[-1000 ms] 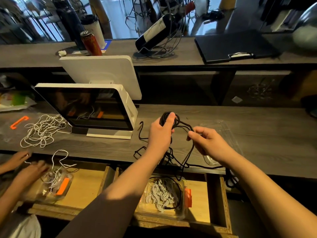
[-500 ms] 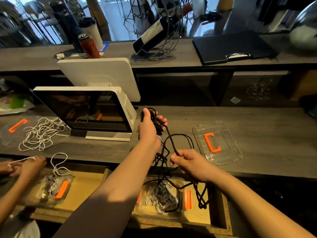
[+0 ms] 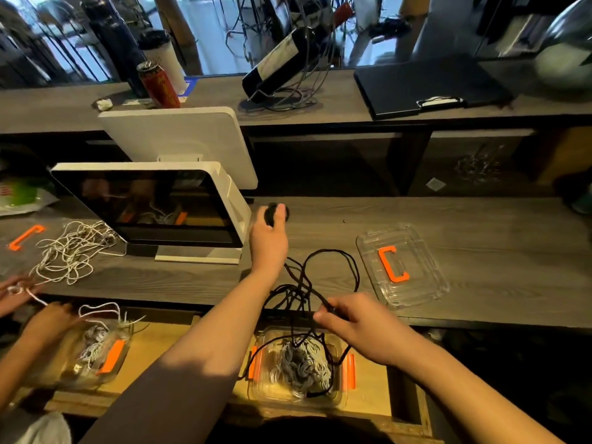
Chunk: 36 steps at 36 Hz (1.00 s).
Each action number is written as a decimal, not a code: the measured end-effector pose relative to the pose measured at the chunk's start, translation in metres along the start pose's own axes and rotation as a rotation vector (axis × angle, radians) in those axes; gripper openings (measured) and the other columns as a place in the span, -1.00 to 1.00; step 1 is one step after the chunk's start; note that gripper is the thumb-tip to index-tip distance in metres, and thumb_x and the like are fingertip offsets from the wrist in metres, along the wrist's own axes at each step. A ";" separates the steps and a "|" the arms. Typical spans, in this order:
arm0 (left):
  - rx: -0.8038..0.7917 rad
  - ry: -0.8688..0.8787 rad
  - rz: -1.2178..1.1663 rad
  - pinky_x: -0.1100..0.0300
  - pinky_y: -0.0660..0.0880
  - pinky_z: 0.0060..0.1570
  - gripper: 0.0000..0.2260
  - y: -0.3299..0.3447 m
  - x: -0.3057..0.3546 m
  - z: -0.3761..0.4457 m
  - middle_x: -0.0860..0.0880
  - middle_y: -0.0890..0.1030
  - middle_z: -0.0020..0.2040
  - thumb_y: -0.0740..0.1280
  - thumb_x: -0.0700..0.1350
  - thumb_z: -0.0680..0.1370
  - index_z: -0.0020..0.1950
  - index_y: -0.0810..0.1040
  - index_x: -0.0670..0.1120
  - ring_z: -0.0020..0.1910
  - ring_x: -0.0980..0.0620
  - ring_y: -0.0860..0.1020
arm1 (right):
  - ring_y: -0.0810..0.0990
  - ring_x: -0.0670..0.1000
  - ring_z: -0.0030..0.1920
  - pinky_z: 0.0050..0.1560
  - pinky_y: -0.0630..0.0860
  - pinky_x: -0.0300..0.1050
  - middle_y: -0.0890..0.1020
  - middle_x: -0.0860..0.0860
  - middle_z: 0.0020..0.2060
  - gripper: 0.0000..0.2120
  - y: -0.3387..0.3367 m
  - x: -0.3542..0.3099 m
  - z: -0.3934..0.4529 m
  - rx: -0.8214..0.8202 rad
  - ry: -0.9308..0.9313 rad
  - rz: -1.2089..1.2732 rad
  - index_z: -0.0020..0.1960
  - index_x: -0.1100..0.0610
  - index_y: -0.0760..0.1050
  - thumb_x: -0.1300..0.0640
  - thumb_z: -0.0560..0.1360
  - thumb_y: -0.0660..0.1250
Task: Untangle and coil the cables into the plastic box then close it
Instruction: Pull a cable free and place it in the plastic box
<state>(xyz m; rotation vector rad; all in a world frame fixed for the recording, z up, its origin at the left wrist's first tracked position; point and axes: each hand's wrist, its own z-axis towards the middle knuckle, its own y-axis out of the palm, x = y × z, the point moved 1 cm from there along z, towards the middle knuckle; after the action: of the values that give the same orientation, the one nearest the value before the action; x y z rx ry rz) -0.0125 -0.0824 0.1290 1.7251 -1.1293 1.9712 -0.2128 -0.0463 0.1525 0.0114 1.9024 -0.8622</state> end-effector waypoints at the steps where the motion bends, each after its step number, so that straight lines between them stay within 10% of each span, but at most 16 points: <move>1: -0.079 0.049 0.077 0.41 0.35 -0.21 -0.88 0.002 -0.001 -0.002 0.16 0.48 -0.12 0.18 0.08 0.69 0.12 0.42 0.06 -0.13 0.24 0.47 | 0.54 -0.15 -0.31 -0.27 0.48 -0.22 0.60 -0.07 -0.31 -0.75 -0.005 -0.003 0.000 0.022 -0.028 -0.050 -0.09 -0.01 0.57 -0.13 0.61 0.24; 9: -0.838 -0.058 0.363 0.06 0.48 -0.03 -0.40 0.003 -0.013 -0.021 0.03 0.63 -0.19 0.01 0.45 0.54 -0.08 0.62 0.03 -0.18 0.01 0.56 | 0.51 -0.14 -0.40 -0.39 0.37 -0.32 0.47 -0.15 -0.47 -0.85 -0.058 -0.011 0.006 0.214 -0.240 -0.214 -0.17 -0.13 0.49 -0.04 0.59 0.31; 12: -0.926 -0.228 0.388 -0.06 0.40 0.35 0.12 0.000 -0.014 -0.031 -0.10 0.58 0.33 -0.20 0.72 0.21 0.45 0.47 0.03 0.27 -0.06 0.54 | 0.56 -0.11 -0.36 -0.39 0.42 -0.28 0.56 -0.14 -0.41 -0.89 -0.071 -0.008 0.009 0.240 -0.238 -0.196 -0.03 -0.09 0.61 -0.05 0.58 0.32; 14: -0.995 -0.318 0.392 0.03 0.47 0.24 0.25 -0.001 -0.010 -0.040 -0.17 0.58 0.26 -0.22 0.73 0.13 0.60 0.23 -0.02 0.13 -0.03 0.58 | 0.56 -0.11 -0.35 -0.38 0.41 -0.29 0.57 -0.13 -0.40 -0.89 -0.076 -0.008 0.011 0.239 -0.249 -0.200 -0.07 -0.11 0.60 -0.06 0.57 0.31; 18: -1.149 -0.412 0.218 0.29 0.48 -0.27 0.27 -0.004 -0.004 -0.054 -0.02 0.60 -0.23 -0.18 0.73 0.11 0.37 0.53 -0.19 -0.32 0.12 0.51 | 0.52 -0.12 -0.37 -0.38 0.38 -0.32 0.53 -0.09 -0.44 -0.86 -0.086 -0.006 0.017 0.275 -0.228 -0.184 -0.15 -0.09 0.59 -0.05 0.56 0.33; 22: -1.281 -0.350 0.070 0.40 0.44 -0.41 0.12 -0.001 0.005 -0.062 0.04 0.66 -0.19 -0.10 0.73 0.17 0.18 0.61 -0.15 -0.42 0.21 0.48 | 0.50 -0.14 -0.40 -0.39 0.39 -0.31 0.57 -0.04 -0.43 -0.70 -0.101 0.001 0.021 0.326 -0.173 -0.109 -0.08 0.03 0.67 -0.16 0.48 0.31; 27: -1.275 -0.122 0.163 0.40 0.42 -0.36 -0.65 -0.009 0.032 -0.065 -0.04 0.56 -0.10 0.32 0.15 0.60 0.18 0.61 -0.10 -0.36 0.25 0.48 | 0.45 -0.15 -0.46 -0.41 0.36 -0.30 0.52 -0.11 -0.49 -0.67 -0.104 0.013 0.023 0.296 -0.108 -0.020 -0.20 0.07 0.64 -0.20 0.42 0.35; 36: -0.941 -0.245 -0.233 0.34 0.38 -0.45 -0.50 -0.016 0.027 -0.057 0.00 0.52 -0.27 0.29 0.14 0.53 0.32 0.50 -0.19 -0.42 0.16 0.43 | 0.44 -0.15 -0.48 -0.44 0.39 -0.31 0.51 -0.06 -0.46 -0.81 -0.087 0.022 0.027 0.262 -0.016 0.317 -0.16 0.24 0.56 0.12 0.47 0.47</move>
<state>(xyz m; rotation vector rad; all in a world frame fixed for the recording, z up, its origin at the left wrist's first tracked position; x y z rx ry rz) -0.0482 -0.0390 0.1615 1.4602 -1.5051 0.8426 -0.2345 -0.1339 0.1768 0.4517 1.7013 -0.8811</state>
